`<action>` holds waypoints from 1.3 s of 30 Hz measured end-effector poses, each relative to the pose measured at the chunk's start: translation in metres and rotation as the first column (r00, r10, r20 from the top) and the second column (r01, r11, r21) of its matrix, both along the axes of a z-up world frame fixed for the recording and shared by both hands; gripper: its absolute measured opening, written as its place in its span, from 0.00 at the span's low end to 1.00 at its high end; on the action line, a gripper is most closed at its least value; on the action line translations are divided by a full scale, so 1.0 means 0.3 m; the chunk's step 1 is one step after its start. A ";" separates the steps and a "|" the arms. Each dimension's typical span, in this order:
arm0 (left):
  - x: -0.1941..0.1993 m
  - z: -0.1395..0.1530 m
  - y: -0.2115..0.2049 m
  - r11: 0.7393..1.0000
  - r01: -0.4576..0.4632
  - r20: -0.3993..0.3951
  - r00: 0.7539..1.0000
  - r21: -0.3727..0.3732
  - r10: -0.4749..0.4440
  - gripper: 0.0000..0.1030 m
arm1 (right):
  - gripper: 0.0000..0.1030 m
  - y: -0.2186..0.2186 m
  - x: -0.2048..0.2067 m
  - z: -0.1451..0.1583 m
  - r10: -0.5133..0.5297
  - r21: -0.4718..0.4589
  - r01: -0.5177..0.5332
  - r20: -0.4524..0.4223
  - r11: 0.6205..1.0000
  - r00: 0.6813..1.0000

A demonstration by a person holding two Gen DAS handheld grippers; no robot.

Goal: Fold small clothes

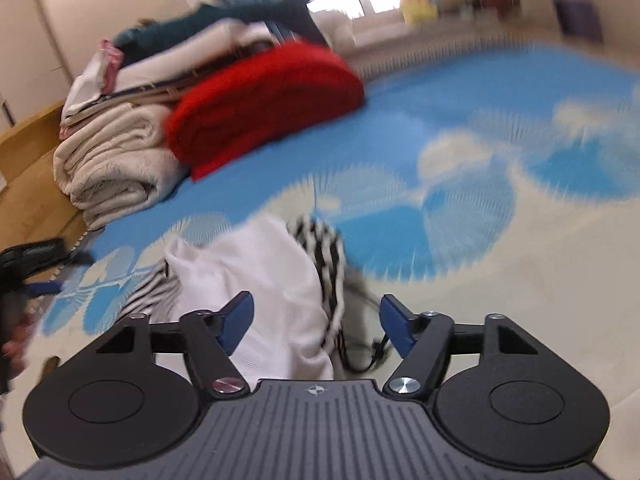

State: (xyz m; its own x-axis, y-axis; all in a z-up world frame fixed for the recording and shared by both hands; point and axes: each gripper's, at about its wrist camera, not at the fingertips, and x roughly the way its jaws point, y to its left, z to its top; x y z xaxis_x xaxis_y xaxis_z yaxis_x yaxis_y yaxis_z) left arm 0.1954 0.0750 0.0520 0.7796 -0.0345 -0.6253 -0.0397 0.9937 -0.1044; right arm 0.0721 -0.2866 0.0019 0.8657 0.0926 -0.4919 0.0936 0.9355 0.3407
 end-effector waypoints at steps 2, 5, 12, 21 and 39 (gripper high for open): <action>-0.201 0.019 -0.012 1.000 0.001 0.036 0.999 0.001 -0.002 0.99 | 0.80 0.059 -0.062 0.061 -0.007 -0.113 0.008 0.004 0.994 1.000; -0.467 -0.018 -0.056 0.999 -0.001 0.016 1.000 0.032 0.000 0.99 | 0.93 0.160 -0.187 0.099 -0.038 -0.259 0.045 0.033 0.965 0.999; -0.739 -0.239 -0.186 0.975 0.184 -0.039 0.983 0.120 -0.181 0.99 | 0.99 0.251 -0.463 -0.057 -0.118 -0.247 0.105 -0.038 0.963 0.992; -0.681 -0.322 -0.248 0.971 0.158 -0.026 0.987 0.180 -0.156 0.99 | 0.99 0.292 -0.455 -0.116 -0.024 -0.284 0.016 -0.025 0.959 0.999; -0.663 -0.293 -0.243 0.977 0.136 -0.006 0.991 0.162 -0.137 0.99 | 0.99 0.304 -0.381 -0.154 -0.039 -0.365 0.013 -0.064 0.931 0.997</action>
State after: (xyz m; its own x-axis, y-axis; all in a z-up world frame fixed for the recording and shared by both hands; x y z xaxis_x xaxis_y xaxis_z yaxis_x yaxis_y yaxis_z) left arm -0.0036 0.0020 -0.0360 0.7777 -0.0400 -0.6274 0.0980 0.9935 0.0582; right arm -0.0423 -0.1954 -0.0443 0.8282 -0.1262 -0.5461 0.1302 0.9910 -0.0315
